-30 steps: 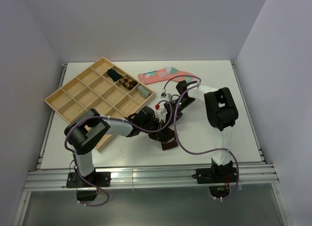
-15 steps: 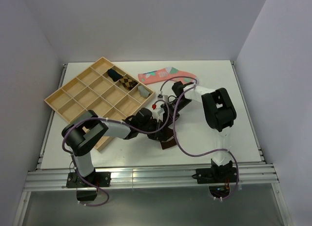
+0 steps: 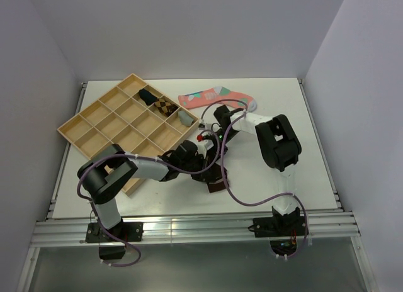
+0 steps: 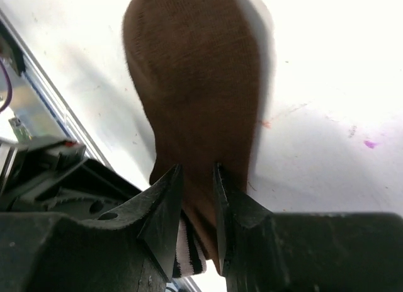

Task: Roll the socks
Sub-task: Roll the sock at the center of the board.

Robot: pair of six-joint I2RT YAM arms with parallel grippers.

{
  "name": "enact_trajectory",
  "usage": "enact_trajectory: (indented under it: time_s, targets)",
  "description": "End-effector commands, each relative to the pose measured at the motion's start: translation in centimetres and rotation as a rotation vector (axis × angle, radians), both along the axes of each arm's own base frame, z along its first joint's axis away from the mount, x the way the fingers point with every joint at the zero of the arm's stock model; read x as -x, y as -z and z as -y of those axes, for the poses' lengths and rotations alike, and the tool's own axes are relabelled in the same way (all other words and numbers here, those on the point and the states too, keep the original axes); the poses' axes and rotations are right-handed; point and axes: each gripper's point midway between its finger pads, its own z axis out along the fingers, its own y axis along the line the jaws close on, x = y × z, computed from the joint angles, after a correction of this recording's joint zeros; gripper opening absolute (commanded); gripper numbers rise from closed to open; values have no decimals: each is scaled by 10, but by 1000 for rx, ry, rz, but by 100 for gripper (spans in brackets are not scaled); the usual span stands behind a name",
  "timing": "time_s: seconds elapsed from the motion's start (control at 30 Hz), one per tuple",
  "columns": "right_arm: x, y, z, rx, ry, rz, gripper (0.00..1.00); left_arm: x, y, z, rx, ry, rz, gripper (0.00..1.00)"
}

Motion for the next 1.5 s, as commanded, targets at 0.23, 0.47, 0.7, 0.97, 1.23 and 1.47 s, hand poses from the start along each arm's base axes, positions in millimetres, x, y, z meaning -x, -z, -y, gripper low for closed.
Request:
enact_trajectory:
  time_s: [0.23,0.47,0.7,0.97,1.23,1.47]
  targets:
    - [-41,21,33,178,175,116,33,11,-30,20,47,103,56,0]
    - [-57,22,52,195,247,131,32,23,-36,26,66,157,58,0]
    - [-68,21,63,199,279,146,32,19,-13,25,-14,140,5,0]
    - [-73,27,76,202,314,134,31,3,9,14,-45,46,-118,0]
    - [-76,22,82,181,342,151,32,-9,22,16,-59,16,-236,0]
    - [-80,3,82,120,338,204,43,-11,46,10,-131,-6,-324,0]
